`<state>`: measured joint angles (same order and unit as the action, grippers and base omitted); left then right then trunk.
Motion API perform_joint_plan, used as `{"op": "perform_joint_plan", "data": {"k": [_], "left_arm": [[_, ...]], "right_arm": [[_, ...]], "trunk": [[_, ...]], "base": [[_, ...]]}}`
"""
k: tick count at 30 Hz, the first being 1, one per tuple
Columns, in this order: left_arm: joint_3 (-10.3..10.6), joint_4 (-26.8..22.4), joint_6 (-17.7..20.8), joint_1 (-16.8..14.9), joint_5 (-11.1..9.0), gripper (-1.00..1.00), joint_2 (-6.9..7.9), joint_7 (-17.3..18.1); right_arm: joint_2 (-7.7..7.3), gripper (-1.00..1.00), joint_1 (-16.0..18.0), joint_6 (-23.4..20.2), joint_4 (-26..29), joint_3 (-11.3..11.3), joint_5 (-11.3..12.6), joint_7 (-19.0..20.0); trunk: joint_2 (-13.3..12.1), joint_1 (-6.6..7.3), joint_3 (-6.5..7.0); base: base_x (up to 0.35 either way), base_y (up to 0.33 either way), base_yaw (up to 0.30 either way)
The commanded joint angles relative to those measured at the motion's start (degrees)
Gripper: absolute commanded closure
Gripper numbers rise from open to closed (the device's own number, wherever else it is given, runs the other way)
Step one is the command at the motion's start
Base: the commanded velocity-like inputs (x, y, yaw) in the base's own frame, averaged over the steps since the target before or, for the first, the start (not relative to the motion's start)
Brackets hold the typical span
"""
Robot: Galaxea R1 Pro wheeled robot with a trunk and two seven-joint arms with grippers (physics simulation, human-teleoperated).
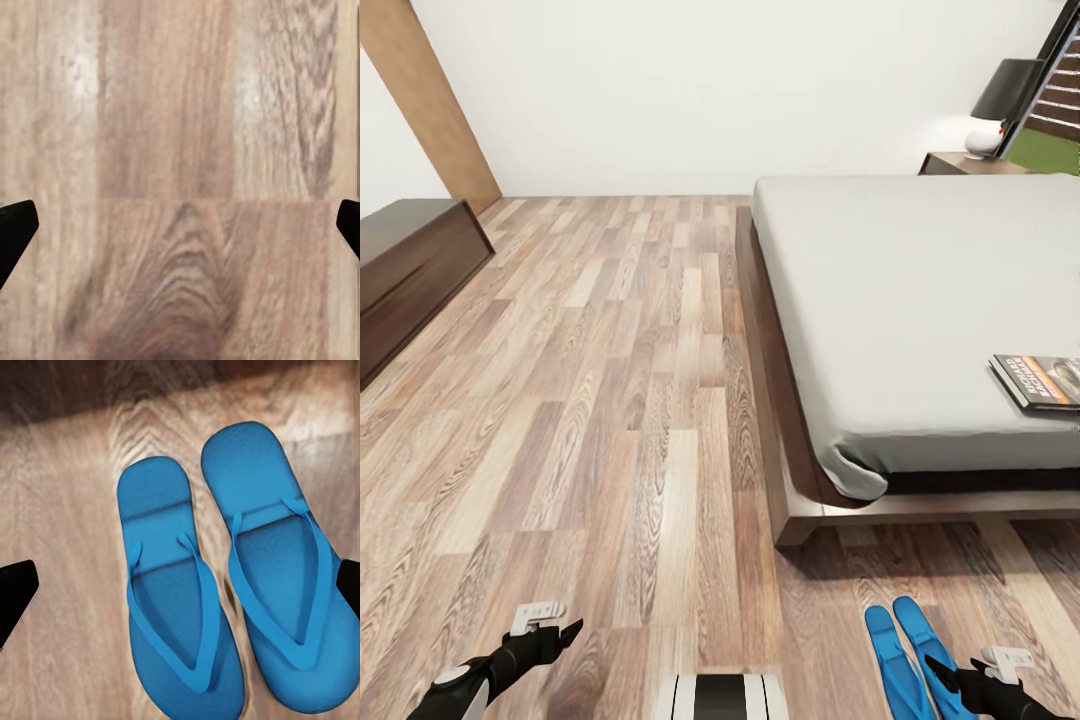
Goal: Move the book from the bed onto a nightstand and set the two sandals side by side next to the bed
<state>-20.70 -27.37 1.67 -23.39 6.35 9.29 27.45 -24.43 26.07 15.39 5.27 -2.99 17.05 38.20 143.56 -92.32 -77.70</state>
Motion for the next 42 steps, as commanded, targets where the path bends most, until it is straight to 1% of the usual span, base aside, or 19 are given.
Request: {"op": "perform_joint_plan", "data": {"k": [1, 21, 25, 29, 42], "left_arm": [[-0.48, -0.06, 0.18, -0.03, 0.60, -1.00, -0.06, 0.45], [-0.48, 0.06, 0.18, 0.01, 0.68, -1.00, -0.19, 0.36], [-0.48, 0.44, 0.15, 0.00, 0.68, -1.00, -0.22, -0.31], [-0.48, 0.69, 0.10, -0.01, 0.68, -1.00, -0.23, -0.95], [-0.48, 0.74, -0.15, -0.03, 0.68, -1.00, -0.18, -1.09]], "right_arm": [[-0.01, -1.00, 0.03, 0.07, -0.08, -0.27, 0.00, 0.32], [-0.01, -1.00, 0.03, 0.12, -0.15, -0.29, -0.01, 0.22], [-0.01, -1.00, 0.03, 0.13, -0.17, -0.30, 0.00, 0.21], [-0.01, -1.00, 0.03, 0.16, -0.17, -0.27, 0.00, 0.21], [0.14, -1.00, 0.03, 0.17, -0.17, -0.27, -0.03, 0.21]], "trunk": [[0.00, 0.03, 0.19], [-0.27, 0.55, 4.62], [-0.38, 0.68, 5.50], [-1.98, 1.56, 6.22], [-7.19, 4.41, 8.55]], "base": [[0.000, 0.000, 0.000], [0.000, 0.000, 0.000], [0.000, 0.000, 0.000], [0.000, 0.000, 0.000], [0.000, 0.000, 0.000]]}}
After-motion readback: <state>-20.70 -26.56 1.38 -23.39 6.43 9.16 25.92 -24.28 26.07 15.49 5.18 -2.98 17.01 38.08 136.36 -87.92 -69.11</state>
